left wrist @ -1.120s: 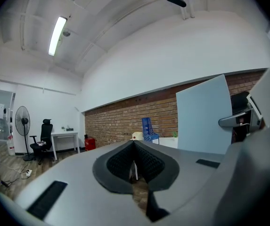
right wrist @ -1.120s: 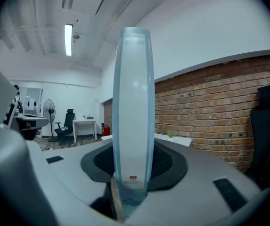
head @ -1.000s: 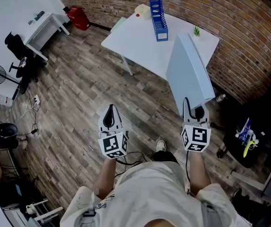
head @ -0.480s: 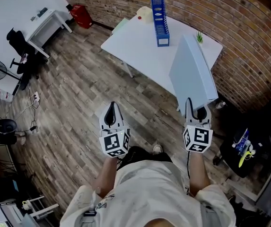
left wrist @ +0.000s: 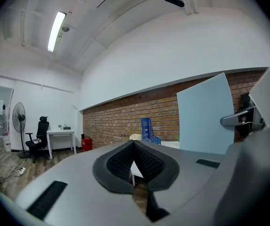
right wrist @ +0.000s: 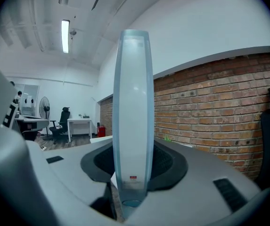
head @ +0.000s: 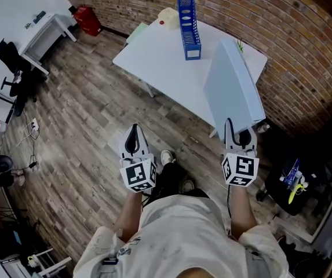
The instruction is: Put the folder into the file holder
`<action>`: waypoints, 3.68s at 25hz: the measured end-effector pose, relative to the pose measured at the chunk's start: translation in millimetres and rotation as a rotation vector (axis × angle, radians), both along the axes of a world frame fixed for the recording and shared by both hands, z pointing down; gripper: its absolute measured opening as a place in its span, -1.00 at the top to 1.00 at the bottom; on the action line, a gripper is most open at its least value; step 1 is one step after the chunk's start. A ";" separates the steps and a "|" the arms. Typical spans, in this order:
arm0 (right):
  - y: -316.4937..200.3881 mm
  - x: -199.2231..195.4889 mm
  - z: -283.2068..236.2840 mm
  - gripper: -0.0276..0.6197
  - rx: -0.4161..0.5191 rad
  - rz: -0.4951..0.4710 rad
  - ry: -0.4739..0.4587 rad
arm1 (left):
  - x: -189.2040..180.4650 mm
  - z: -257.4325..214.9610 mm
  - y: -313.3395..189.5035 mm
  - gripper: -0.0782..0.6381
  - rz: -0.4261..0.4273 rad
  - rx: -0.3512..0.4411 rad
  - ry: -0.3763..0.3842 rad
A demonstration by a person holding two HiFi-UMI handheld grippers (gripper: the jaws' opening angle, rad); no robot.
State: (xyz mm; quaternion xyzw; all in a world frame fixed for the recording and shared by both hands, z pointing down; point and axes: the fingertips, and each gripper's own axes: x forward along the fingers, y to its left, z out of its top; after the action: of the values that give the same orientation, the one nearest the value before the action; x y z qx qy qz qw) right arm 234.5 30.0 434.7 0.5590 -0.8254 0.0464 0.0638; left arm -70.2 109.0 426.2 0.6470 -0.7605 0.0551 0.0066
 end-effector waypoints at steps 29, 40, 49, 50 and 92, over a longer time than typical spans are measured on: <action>-173.3 -114.6 -6.5 0.40 -0.017 0.135 0.112 | -142.6 22.8 -204.3 0.75 0.080 -0.016 0.061; -206.5 -128.7 -21.2 0.40 -0.005 0.209 0.135 | -149.8 34.6 -270.2 0.75 0.176 -0.028 0.084; -212.6 -124.4 -73.6 0.40 0.090 0.177 0.095 | -131.2 35.4 -300.6 0.75 0.211 -0.030 0.070; -216.6 -122.9 -81.2 0.40 0.107 0.175 0.081 | -128.7 34.3 -305.0 0.75 0.211 -0.027 0.066; -375.8 -172.1 -128.7 0.40 0.276 0.054 -0.064 | -140.6 16.2 -366.4 0.75 0.063 -0.032 -0.035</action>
State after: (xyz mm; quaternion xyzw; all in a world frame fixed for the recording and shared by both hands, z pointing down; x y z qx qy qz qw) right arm 62.4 -345.7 306.0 0.5826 -0.8103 -0.0478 -0.0414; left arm -210.7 -257.3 442.4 0.6694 -0.7387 0.0788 0.0021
